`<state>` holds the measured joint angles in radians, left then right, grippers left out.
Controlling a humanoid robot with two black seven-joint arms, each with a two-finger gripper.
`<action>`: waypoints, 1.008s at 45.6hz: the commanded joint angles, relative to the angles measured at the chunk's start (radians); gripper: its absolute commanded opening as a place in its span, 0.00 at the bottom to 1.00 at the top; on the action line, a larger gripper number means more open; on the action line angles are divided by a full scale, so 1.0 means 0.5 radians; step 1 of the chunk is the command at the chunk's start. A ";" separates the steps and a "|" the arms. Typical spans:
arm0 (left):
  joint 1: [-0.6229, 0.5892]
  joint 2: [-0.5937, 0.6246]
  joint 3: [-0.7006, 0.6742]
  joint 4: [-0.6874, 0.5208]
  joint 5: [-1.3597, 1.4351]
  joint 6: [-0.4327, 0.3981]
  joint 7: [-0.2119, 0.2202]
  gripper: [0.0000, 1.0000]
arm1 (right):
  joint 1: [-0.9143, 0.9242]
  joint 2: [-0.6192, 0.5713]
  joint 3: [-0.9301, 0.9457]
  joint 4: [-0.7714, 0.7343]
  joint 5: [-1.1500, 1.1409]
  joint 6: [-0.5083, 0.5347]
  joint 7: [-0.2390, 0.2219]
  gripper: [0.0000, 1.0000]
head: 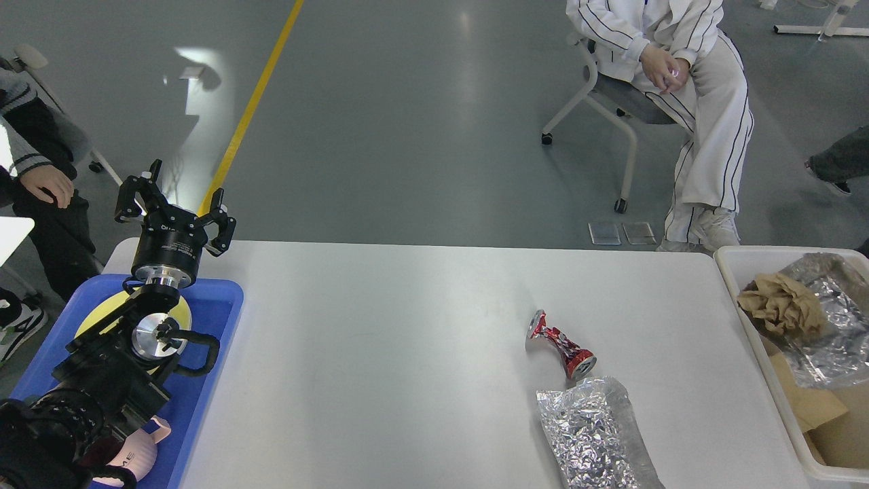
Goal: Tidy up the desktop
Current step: 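Carry the foil bag over the white bin and release it, then move the right gripper from the bin down toward the red can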
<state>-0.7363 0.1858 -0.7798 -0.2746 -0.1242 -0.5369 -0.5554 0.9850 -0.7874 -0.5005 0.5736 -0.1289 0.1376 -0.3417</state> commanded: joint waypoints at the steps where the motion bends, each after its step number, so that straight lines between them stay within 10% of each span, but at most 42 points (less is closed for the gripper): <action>1: 0.000 0.000 0.001 0.000 0.000 0.000 0.000 0.97 | -0.432 0.221 0.267 -0.517 0.000 -0.137 -0.001 0.00; 22: 0.000 0.000 0.001 0.000 0.000 0.000 0.000 0.97 | -0.801 0.596 0.430 -0.945 0.212 -0.315 -0.001 0.00; 23: 0.000 0.000 0.001 0.000 0.000 0.000 0.000 0.97 | -0.801 0.602 0.421 -0.942 0.209 -0.306 -0.001 0.26; 24: 0.000 0.000 0.001 0.000 0.000 0.000 0.000 0.97 | -0.801 0.605 0.409 -0.942 0.209 -0.306 -0.004 0.94; 25: 0.000 0.000 0.001 0.000 -0.003 0.000 0.000 0.97 | -0.801 0.605 0.391 -0.939 0.209 -0.300 -0.007 1.00; 46: 0.000 0.000 0.001 0.000 -0.003 0.000 0.000 0.97 | -0.728 0.703 0.219 -0.942 0.209 -0.294 -0.010 1.00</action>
<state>-0.7363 0.1855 -0.7792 -0.2746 -0.1244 -0.5369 -0.5553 0.5967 -0.4451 -0.3895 0.1080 -0.0243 -0.0091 -0.3440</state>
